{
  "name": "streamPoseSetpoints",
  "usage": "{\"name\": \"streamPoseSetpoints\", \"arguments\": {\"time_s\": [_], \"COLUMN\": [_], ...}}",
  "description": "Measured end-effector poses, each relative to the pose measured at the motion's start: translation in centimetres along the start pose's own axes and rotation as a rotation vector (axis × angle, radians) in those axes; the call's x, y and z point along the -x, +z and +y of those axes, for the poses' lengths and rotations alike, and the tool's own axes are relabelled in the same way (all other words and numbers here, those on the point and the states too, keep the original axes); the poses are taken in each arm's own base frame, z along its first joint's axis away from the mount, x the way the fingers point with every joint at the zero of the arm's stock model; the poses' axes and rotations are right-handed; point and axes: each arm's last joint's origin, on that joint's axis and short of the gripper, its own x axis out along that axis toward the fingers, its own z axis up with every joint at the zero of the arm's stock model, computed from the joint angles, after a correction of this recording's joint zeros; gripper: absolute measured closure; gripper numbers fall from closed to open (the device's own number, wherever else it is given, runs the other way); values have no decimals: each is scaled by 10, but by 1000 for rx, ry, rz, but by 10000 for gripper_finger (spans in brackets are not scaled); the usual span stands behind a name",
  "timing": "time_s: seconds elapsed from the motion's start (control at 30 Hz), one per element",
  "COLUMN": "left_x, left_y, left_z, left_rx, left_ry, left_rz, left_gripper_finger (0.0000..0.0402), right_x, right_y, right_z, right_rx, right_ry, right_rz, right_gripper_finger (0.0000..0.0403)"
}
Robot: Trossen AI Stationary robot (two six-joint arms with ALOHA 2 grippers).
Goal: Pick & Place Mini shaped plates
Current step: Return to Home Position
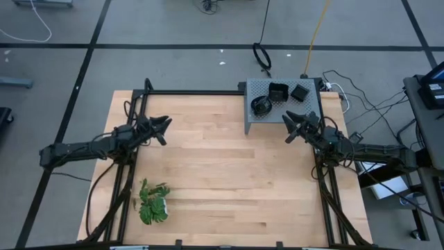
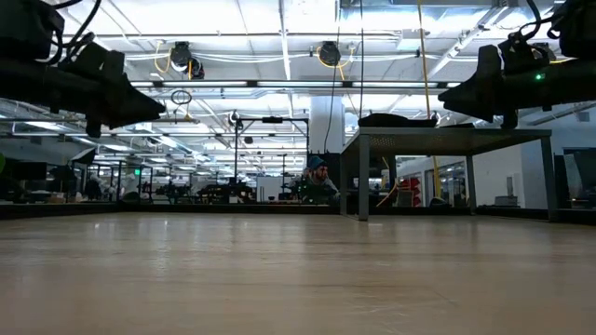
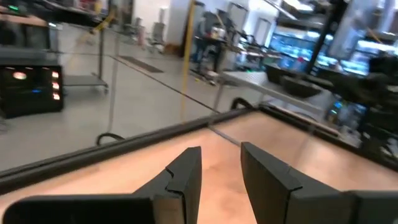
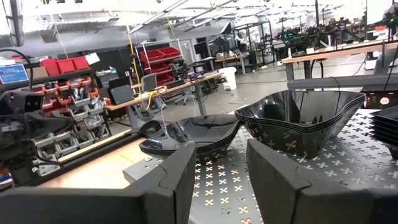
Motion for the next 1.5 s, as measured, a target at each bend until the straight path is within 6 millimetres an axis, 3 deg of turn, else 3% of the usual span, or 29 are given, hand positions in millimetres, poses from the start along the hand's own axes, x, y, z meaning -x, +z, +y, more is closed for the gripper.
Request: {"name": "streamPoseSetpoints", "arguments": {"time_s": [0.43, 0.6, 0.83, 1.5], "left_x": [12, 12, 12, 12], "left_y": [20, 24, 25, 26], "left_z": [23, 28, 34, 38], "left_rx": [63, 66, 59, 56], "left_ry": [168, 218, 280, 318], "left_rz": [-217, -259, -272, -281], "left_gripper_finger": [286, 286, 286, 286], "right_x": [0, 0, 1, 1], "right_y": [-1, -3, -12, -14], "right_z": [0, -1, -3, -2], "right_rx": [12, 98, 147, 345], "right_ry": [-1, -5, -18, 48], "right_rz": [10, 30, 114, 132], "right_gripper_finger": [271, 271, 271, 271]}}
